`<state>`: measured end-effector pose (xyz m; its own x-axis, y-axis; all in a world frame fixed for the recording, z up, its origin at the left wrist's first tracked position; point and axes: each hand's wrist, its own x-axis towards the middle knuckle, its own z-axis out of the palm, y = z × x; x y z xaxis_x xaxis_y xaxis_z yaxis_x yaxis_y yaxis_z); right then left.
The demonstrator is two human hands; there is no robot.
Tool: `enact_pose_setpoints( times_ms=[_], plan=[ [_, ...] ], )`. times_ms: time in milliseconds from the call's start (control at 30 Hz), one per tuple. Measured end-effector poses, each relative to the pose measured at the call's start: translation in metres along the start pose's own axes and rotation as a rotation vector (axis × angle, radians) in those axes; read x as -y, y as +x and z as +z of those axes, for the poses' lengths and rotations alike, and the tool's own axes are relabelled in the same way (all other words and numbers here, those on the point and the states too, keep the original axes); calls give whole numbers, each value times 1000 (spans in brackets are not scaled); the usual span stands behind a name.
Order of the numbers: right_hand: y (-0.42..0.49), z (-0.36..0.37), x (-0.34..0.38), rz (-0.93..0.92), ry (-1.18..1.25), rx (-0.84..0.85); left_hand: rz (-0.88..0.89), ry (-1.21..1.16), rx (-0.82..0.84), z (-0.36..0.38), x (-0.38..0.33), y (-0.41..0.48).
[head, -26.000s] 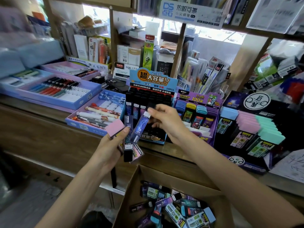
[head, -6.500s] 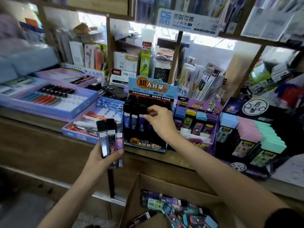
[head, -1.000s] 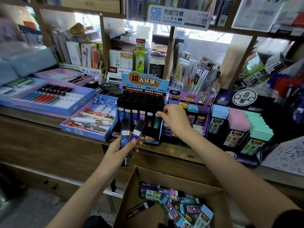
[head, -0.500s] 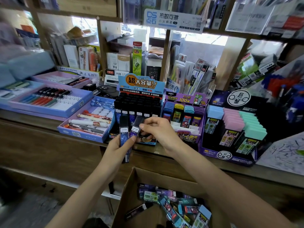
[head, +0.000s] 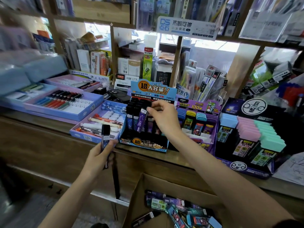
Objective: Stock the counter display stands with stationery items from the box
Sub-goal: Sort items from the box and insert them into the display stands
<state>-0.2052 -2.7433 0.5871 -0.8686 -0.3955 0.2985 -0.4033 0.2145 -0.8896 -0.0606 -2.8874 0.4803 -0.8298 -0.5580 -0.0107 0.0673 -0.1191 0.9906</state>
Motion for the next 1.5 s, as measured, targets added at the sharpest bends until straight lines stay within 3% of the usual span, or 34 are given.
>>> enact_pose_setpoints(
  times_ms=[200, 433, 667, 833, 1067, 1300, 1433, 1500],
  plan=[
    [9, 37, -10, -69, -89, 25, 11, -15, -54, -14, 0, 0],
    [11, 49, -10, -73, -98, 54, 92, 19, -1, -16, -2, -5],
    [13, 60, -19, -26, -204, 51, 117, 29, 27, -3, -4, -7],
    [0, 59, -27, 74, -299, 142, 183, 40, 56, 8, -9, -9],
    [-39, 36, -17, 9, 138, 256, 244, 114, 120, 28, -18, -8],
    [-40, 19, -5, 48, 246, 262, 282, 116, 171, 47, -25, -7],
    [-17, 2, 2, -25, 216, 116, 393, 554, -44, 35, -20, 10],
    [-6, -2, 0, -50, 165, 19, 481, 799, -65, 26, -17, 20]
  ],
)
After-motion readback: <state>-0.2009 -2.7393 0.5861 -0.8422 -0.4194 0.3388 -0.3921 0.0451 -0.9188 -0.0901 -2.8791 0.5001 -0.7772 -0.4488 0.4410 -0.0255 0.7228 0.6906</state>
